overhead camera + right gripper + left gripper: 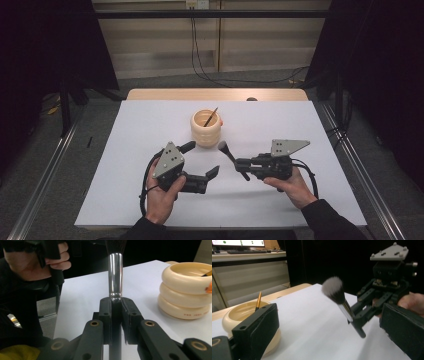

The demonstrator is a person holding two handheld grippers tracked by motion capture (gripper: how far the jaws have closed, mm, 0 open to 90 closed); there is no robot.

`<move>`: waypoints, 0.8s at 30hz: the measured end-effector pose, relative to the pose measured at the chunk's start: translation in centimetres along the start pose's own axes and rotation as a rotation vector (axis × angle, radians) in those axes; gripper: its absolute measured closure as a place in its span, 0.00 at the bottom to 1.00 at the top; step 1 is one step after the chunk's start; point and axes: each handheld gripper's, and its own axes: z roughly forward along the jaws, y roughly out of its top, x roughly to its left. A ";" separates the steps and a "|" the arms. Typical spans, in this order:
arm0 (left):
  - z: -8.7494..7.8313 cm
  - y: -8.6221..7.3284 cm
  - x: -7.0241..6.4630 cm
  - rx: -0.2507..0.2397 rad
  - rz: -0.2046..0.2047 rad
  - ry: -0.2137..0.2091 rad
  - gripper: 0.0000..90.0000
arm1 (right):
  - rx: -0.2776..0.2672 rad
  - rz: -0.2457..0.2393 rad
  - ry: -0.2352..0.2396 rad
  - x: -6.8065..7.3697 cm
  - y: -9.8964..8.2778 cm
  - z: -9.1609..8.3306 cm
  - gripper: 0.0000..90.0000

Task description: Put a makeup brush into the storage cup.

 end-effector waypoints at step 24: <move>2.6 1.3 -1.1 0.003 -0.005 -0.054 0.07 | -0.031 0.005 0.003 0.4 0.3 0.7 0.88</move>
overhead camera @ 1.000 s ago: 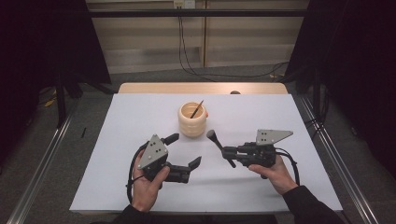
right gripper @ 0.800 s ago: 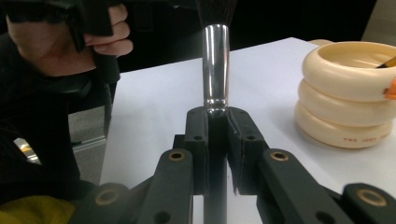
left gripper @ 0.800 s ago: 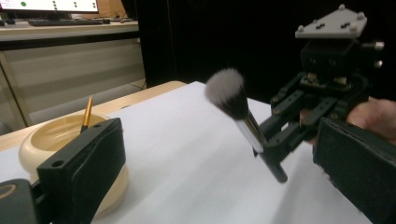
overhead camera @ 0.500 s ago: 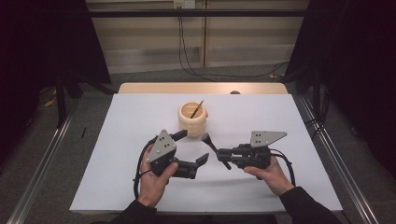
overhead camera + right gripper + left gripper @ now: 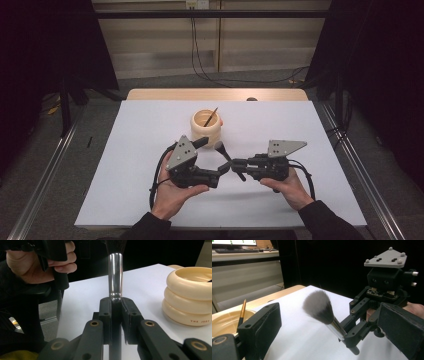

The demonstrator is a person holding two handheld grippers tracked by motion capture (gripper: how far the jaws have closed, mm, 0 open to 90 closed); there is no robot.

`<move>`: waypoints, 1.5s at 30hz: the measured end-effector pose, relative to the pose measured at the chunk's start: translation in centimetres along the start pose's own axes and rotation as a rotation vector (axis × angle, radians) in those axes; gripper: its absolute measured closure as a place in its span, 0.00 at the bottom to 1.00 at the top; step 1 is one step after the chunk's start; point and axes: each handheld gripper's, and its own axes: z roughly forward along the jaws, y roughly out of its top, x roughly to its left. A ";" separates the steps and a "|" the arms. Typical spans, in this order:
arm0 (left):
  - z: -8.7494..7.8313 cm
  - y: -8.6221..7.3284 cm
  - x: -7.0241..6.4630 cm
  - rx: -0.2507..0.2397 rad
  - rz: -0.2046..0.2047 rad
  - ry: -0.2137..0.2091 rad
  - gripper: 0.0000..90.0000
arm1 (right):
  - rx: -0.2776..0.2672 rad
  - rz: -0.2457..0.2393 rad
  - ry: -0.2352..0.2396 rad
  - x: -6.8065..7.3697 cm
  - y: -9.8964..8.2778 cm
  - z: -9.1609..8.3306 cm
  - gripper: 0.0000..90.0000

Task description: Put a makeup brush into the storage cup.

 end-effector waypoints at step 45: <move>2.1 -0.8 0.0 0.045 -0.101 -0.076 0.83 | -0.018 -0.002 -0.023 0.0 0.2 -0.2 0.88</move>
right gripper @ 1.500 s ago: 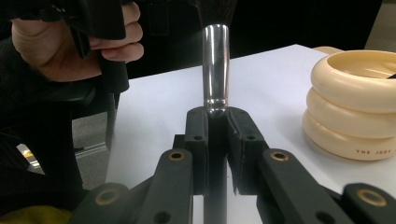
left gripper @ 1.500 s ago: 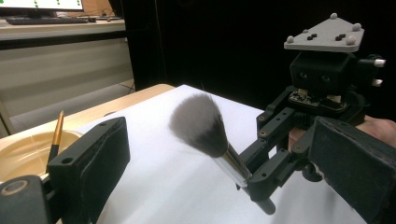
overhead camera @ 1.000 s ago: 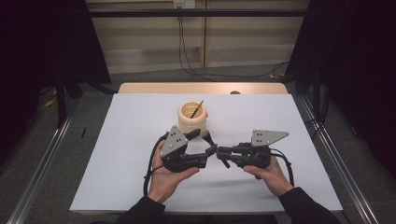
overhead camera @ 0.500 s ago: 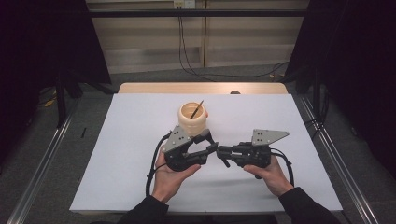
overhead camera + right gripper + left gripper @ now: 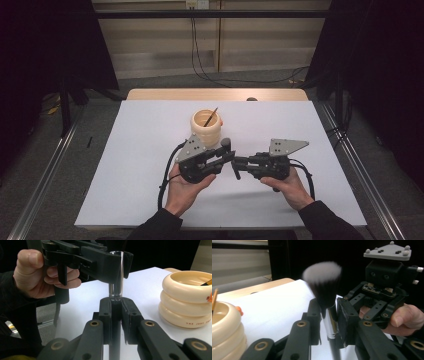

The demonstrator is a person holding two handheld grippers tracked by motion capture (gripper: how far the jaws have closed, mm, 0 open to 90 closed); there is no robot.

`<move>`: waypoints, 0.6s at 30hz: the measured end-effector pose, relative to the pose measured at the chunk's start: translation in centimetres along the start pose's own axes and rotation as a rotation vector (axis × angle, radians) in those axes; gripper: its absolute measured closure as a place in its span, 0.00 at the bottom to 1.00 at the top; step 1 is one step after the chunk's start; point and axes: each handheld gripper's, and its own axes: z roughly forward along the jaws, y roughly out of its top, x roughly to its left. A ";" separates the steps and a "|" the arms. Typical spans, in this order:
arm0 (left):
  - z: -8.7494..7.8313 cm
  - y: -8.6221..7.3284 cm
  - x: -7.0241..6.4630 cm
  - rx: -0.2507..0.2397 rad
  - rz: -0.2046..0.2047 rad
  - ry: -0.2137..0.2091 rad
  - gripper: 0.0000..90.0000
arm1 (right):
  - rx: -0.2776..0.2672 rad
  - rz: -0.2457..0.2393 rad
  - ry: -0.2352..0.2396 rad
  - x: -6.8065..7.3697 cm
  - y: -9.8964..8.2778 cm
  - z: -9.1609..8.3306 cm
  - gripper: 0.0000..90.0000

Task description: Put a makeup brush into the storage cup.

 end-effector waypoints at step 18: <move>-0.1 0.3 0.1 0.005 -0.004 -0.034 0.86 | -0.006 0.001 0.007 0.2 0.1 0.1 0.87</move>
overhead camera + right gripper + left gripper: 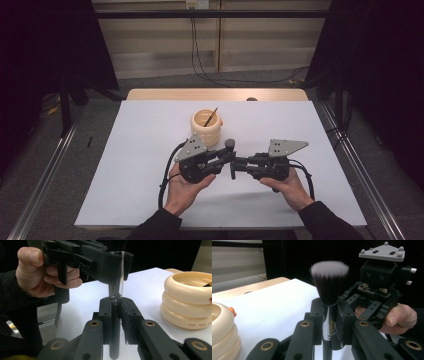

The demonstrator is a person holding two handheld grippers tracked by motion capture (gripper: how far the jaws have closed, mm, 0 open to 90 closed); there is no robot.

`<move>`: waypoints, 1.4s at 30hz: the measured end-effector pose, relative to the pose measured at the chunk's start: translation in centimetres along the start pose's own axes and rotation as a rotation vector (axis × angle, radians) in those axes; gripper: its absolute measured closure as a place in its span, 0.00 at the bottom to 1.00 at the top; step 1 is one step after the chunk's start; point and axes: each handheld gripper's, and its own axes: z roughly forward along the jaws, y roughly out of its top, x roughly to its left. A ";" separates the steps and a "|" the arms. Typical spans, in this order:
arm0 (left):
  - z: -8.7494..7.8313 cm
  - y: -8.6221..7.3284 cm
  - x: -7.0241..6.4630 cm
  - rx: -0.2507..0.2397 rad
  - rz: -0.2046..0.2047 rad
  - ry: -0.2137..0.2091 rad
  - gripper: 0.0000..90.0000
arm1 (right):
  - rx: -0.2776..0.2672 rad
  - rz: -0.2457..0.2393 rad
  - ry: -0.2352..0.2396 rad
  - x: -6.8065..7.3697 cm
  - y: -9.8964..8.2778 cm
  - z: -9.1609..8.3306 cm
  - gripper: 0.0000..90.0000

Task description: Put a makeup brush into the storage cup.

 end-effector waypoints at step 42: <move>-2.5 1.3 1.5 -0.018 0.011 0.091 0.86 | -0.042 0.027 -0.177 -0.2 -0.1 -1.6 0.03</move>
